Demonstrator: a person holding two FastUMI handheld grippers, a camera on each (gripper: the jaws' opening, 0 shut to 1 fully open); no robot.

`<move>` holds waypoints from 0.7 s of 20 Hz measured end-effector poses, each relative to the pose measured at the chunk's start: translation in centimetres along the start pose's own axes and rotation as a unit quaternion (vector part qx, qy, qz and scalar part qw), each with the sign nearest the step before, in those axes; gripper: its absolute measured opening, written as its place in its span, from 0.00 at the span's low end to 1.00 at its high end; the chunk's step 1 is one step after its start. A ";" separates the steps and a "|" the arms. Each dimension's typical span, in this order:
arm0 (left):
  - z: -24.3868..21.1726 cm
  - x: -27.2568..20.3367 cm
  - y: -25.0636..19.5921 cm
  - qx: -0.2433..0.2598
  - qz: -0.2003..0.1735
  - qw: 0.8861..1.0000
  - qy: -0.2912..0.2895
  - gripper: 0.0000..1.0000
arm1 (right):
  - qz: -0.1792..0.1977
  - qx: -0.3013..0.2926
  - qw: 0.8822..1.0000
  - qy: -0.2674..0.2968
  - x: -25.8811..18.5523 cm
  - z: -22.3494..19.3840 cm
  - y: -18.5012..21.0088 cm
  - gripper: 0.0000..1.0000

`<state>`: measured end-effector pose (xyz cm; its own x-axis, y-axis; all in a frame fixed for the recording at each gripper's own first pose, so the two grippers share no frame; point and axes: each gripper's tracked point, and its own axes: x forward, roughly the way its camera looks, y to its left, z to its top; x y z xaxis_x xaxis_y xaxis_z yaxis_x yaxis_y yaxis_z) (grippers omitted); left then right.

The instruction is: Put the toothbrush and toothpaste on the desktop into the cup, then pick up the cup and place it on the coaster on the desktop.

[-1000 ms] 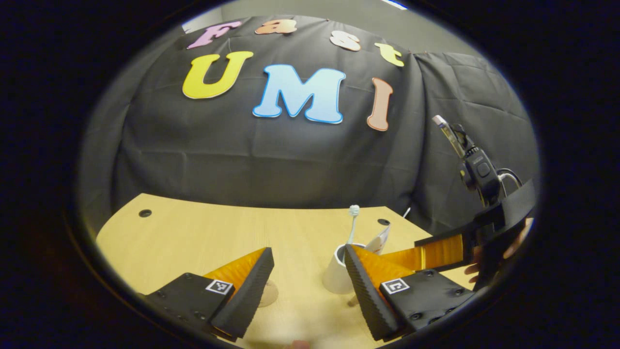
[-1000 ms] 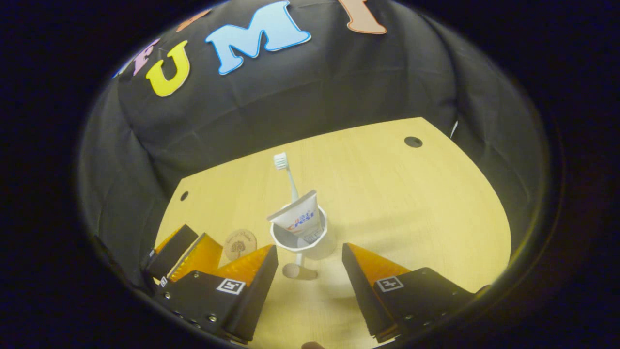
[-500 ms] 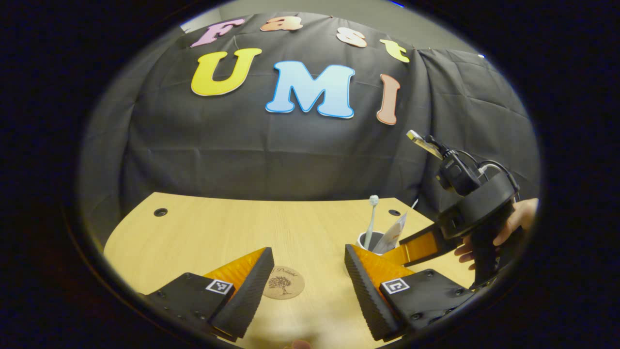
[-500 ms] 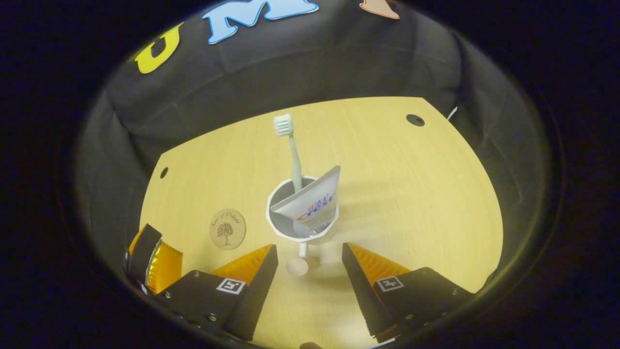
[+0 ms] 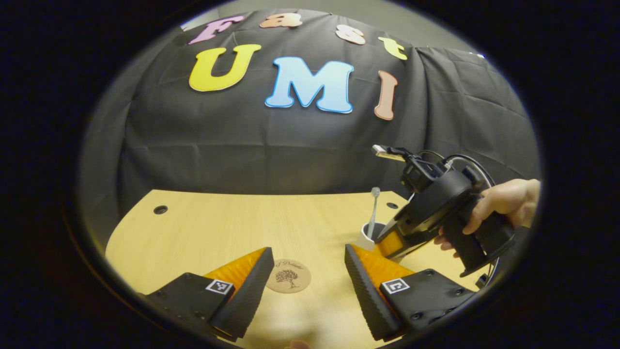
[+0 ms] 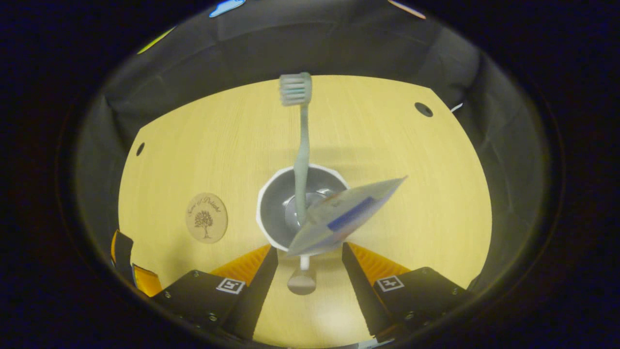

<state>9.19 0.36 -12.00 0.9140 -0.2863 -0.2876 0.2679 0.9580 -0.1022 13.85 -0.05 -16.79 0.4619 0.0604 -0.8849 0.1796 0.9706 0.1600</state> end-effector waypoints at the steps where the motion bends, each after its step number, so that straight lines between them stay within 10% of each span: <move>1: -0.2 -0.1 0.1 -0.002 0.001 1.000 0.002 0.95 | -0.002 0.001 1.000 0.006 0.4 0.0 0.1 0.83; 9: -1.2 0.0 0.9 -0.014 0.004 1.000 0.014 0.95 | -0.012 -0.009 0.999 0.031 2.3 0.0 0.3 0.82; 14: -1.9 0.1 1.4 -0.019 0.008 1.000 0.023 0.95 | -0.016 -0.015 0.999 0.045 2.5 -0.6 -0.2 0.60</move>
<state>9.04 1.65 -14.02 0.9026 -0.2727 -0.3331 0.2415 0.9613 -0.1327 14.49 0.07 -19.31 0.3767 0.0477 -0.9251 0.1658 0.9791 0.1180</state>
